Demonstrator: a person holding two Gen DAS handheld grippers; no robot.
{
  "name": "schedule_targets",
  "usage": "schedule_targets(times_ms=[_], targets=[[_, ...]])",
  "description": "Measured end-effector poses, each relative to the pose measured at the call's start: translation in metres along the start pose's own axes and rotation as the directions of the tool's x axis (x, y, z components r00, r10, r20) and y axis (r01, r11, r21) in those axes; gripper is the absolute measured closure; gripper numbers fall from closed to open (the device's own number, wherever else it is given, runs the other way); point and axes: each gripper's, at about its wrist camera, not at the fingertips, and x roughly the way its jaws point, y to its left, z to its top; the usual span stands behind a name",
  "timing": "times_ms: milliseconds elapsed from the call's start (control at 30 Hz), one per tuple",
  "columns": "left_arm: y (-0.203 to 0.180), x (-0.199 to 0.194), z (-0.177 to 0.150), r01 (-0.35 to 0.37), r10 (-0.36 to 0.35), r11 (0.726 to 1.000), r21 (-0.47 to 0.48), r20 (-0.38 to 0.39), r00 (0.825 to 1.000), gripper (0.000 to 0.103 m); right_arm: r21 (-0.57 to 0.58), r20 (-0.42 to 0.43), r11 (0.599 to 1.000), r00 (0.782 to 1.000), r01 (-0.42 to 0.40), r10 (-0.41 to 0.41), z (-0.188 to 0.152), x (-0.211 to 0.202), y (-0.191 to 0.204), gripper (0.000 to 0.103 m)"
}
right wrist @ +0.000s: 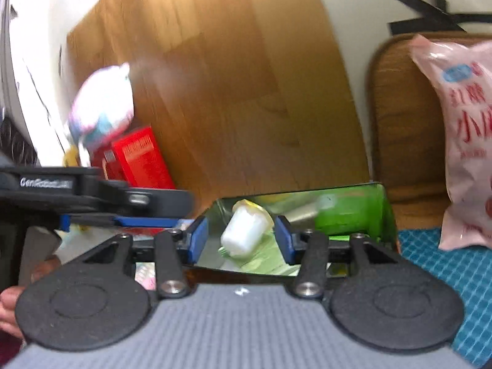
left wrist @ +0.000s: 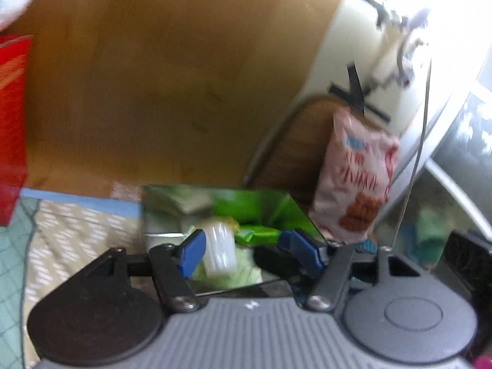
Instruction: Organize snacks
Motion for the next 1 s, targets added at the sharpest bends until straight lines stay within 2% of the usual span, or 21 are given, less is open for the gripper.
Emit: schedule_targets(times_ms=[67,133,200,300,367,433,500,533,567,600,667,733,833,933,1000], targets=[[0.019,-0.021,-0.004,-0.005,0.006,1.0,-0.026,0.038,0.999,0.037,0.008,-0.007,1.0,1.0,-0.028,0.028,-0.008,-0.006,0.0,0.052],[0.039,-0.038,-0.013,-0.075,0.077,0.996,-0.039,0.052,0.996,0.037,0.021,-0.03,0.998,0.998,-0.058,0.058,-0.018,-0.009,0.004,0.052],[0.057,-0.047,-0.028,-0.174,0.176,0.984,-0.044,0.035,0.984,0.037,0.035,-0.065,0.996,0.995,-0.079,0.081,-0.03,-0.01,0.009,0.052],[0.069,-0.046,-0.052,-0.242,0.242,0.97,-0.018,-0.016,0.97,0.036,0.063,-0.113,0.993,0.988,-0.102,0.108,-0.043,-0.005,0.02,0.052],[0.067,-0.042,-0.067,-0.29,0.291,0.956,0.042,-0.037,0.956,0.035,0.072,-0.139,0.991,0.982,-0.115,0.125,-0.052,-0.005,0.026,0.052],[0.062,-0.035,-0.079,-0.36,0.365,0.928,0.097,-0.048,0.93,0.035,0.075,-0.154,0.989,0.979,-0.127,0.137,-0.058,-0.008,0.033,0.052],[0.065,-0.029,-0.089,-0.404,0.414,0.907,0.119,-0.069,0.908,0.043,0.078,-0.163,0.987,0.975,-0.137,0.148,-0.063,-0.015,0.037,0.052],[0.066,-0.026,-0.093,-0.417,0.428,0.9,0.125,-0.08,0.9,0.06,0.079,-0.164,0.987,0.975,-0.14,0.151,-0.064,-0.018,0.039,0.052],[0.066,-0.03,-0.097,-0.436,0.447,0.889,0.14,-0.06,0.892,0.067,0.08,-0.164,0.987,0.974,-0.141,0.153,-0.066,-0.022,0.04,0.052],[0.067,-0.034,-0.1,-0.437,0.449,0.888,0.145,-0.062,0.891,0.071,0.083,-0.164,0.986,0.974,-0.143,0.155,-0.068,-0.026,0.04,0.052],[0.064,-0.044,-0.104,-0.41,0.42,0.904,0.124,-0.068,0.905,0.08,0.088,-0.165,0.985,0.974,-0.145,0.158,-0.07,-0.032,0.041,0.052],[0.059,-0.059,-0.112,-0.391,0.399,0.913,0.117,-0.058,0.915,0.08,0.094,-0.17,0.984,0.971,-0.152,0.166,-0.073,-0.035,0.043,0.052],[0.051,-0.088,-0.13,-0.327,0.334,0.935,0.138,-0.032,0.942,0.08,0.111,-0.188,0.976,0.96,-0.19,0.208,-0.079,-0.041,0.043,0.051],[0.036,-0.123,-0.155,-0.192,0.202,0.961,0.199,-0.034,0.979,0.079,0.145,-0.191,0.967,0.953,-0.207,0.233,-0.084,-0.047,0.042,0.051],[0.028,-0.142,-0.172,-0.105,0.117,0.967,0.232,-0.037,0.992,0.079,0.169,-0.199,0.964,0.951,-0.204,0.236,-0.089,-0.049,0.039,0.051]])
